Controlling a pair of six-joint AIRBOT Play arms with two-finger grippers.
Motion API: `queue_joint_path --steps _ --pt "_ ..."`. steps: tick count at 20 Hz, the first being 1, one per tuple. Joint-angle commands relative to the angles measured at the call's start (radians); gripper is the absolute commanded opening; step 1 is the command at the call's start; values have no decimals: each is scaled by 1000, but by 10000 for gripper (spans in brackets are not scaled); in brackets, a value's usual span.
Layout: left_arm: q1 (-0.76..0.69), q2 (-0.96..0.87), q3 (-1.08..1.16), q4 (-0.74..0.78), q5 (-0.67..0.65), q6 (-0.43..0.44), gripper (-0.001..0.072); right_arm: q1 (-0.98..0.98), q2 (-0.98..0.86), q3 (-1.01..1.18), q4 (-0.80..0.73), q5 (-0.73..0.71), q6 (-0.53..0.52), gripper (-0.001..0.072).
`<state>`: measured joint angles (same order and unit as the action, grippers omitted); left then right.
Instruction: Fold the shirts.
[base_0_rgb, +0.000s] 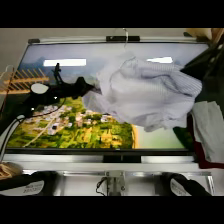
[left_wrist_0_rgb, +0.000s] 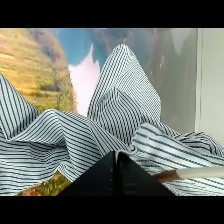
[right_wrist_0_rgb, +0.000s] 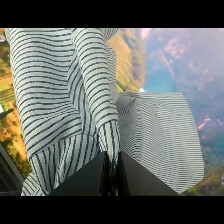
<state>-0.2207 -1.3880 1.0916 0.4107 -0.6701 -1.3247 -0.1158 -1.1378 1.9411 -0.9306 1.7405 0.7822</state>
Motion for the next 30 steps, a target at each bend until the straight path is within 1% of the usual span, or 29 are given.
queue_joint_path --steps 1,6,10,14,17,20,22,25,28,30 --pt "32 4 8 7 -5 34 50 -1 1 0 15 3 -1 67" --pt "48 21 78 7 -105 102 49 -1 0 0 -64 3 -24 67" --pt "49 65 114 8 -117 129 50 -1 0 0 -74 3 -29 67" --pt "53 85 141 7 -116 129 49 -1 0 0 -58 12 -35 67" --pt "35 85 272 7 -108 145 50 -1 0 0 -39 42 -23 67" --pt "-6 85 423 7 -102 154 49 -1 0 0 -43 35 -19 67" --pt "-60 85 508 7 -113 161 50 -1 0 0 -47 4 -3 67" --pt "-157 90 597 7 -147 166 49 -1 0 0 -41 -85 55 67" --pt "-260 119 655 8 -154 237 50 -1 0 0 -44 -159 110 67" --pt "-290 154 669 24 -180 243 49 -1 0 0 -44 -233 145 66"
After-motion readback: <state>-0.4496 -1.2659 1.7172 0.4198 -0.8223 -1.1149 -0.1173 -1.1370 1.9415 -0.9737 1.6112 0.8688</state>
